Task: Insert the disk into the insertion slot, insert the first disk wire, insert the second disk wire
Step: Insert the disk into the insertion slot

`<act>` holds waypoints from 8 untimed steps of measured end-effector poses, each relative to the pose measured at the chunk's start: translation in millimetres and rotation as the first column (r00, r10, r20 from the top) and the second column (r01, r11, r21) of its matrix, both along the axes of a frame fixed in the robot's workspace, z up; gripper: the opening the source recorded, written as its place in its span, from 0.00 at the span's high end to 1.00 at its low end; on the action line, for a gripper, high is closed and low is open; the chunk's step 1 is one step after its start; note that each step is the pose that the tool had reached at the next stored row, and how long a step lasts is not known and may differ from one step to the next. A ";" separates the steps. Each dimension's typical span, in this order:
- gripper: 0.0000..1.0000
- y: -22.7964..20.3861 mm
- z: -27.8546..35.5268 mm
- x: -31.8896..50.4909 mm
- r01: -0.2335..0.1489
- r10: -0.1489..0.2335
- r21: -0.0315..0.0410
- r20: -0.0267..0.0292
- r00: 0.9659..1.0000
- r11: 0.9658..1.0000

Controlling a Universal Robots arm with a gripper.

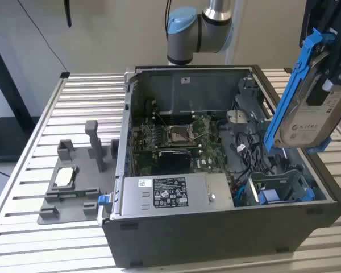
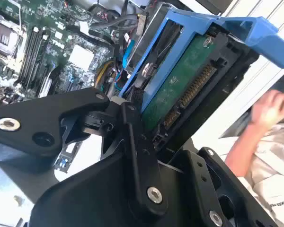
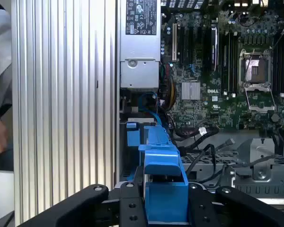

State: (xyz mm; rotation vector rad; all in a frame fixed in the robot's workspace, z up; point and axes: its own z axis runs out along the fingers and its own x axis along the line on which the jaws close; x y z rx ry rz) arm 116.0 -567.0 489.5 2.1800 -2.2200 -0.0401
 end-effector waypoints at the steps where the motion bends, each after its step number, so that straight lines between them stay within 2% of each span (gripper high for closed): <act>1: 0.67 0.0 0.0 0.0 0.000 0.000 0.000 0.000 1.000 1.000; 8: 0.67 0.0 -0.3 0.0 0.000 0.000 -0.001 0.000 1.000 1.000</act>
